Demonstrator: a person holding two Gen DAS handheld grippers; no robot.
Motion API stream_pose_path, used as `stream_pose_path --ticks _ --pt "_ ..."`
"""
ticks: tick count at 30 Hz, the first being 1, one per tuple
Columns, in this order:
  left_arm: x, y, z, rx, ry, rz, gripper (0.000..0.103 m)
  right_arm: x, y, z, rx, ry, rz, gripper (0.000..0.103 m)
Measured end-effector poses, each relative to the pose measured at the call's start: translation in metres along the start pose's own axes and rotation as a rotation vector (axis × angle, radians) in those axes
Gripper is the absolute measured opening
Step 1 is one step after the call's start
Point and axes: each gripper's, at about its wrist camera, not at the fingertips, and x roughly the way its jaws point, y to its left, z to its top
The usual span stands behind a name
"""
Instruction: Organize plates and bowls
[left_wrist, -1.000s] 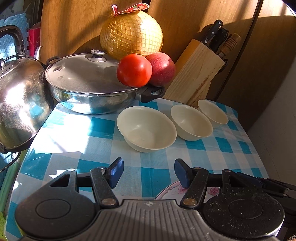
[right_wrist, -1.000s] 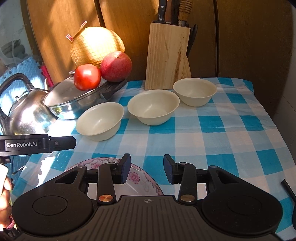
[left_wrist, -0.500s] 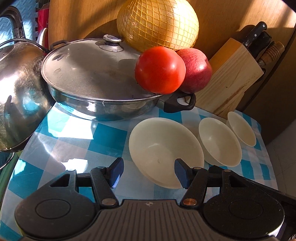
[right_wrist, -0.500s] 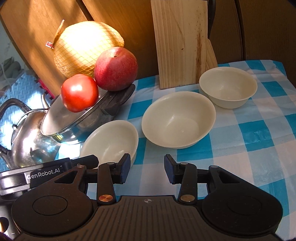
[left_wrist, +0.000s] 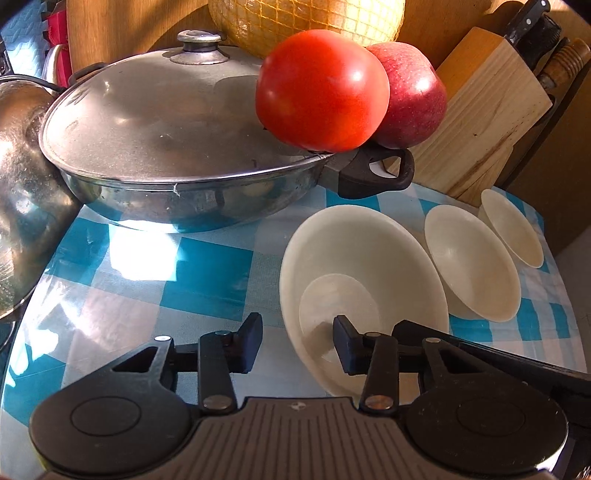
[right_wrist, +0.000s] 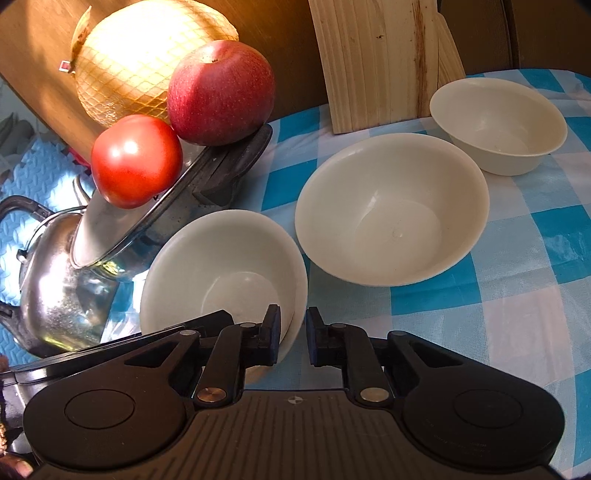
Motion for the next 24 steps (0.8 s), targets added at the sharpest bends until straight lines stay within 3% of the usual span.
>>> stream_pose_path --ticks 2,15,18,24 --pt "-0.003 -0.003 -0.002 0.011 0.008 -0.031 0.023 -0.003 0.003 -0.002 -0.010 0.003 0.009 0.017" --pt "-0.022 -0.025 -0.025 0.095 0.033 -0.078 0.023 -0.041 -0.012 -0.020 -0.007 -0.002 -0.005 0.018" --pt "-0.023 -0.022 -0.023 0.082 0.019 -0.046 0.023 -0.043 -0.017 -0.021 -0.001 0.004 -0.026 0.029" --pt "-0.041 -0.024 -0.021 0.074 -0.033 -0.043 0.024 -0.062 -0.028 -0.020 0.015 -0.038 -0.031 0.033"
